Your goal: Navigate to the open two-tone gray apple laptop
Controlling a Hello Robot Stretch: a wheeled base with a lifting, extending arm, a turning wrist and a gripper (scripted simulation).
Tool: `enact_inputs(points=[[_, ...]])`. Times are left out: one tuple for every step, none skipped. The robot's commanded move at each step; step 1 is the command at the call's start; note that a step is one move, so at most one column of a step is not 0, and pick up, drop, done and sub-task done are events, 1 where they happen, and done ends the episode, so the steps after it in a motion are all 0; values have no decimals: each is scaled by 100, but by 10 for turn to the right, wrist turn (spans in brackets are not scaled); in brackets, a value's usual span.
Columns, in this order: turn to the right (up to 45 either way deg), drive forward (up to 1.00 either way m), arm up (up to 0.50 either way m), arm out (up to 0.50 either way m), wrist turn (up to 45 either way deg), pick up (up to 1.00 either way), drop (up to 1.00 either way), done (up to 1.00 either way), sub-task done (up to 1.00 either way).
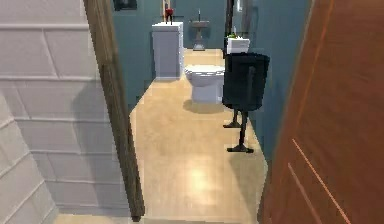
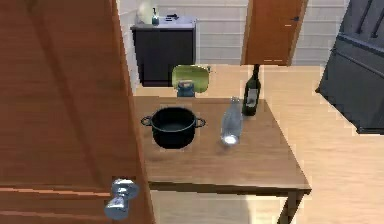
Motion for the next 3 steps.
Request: enact_inputs(points=[[0,100,0,0,0,0,0,0,0],[30,0,0,0,0,0,0,0,0],[0,25,0,0,0,0,0,0,0]])
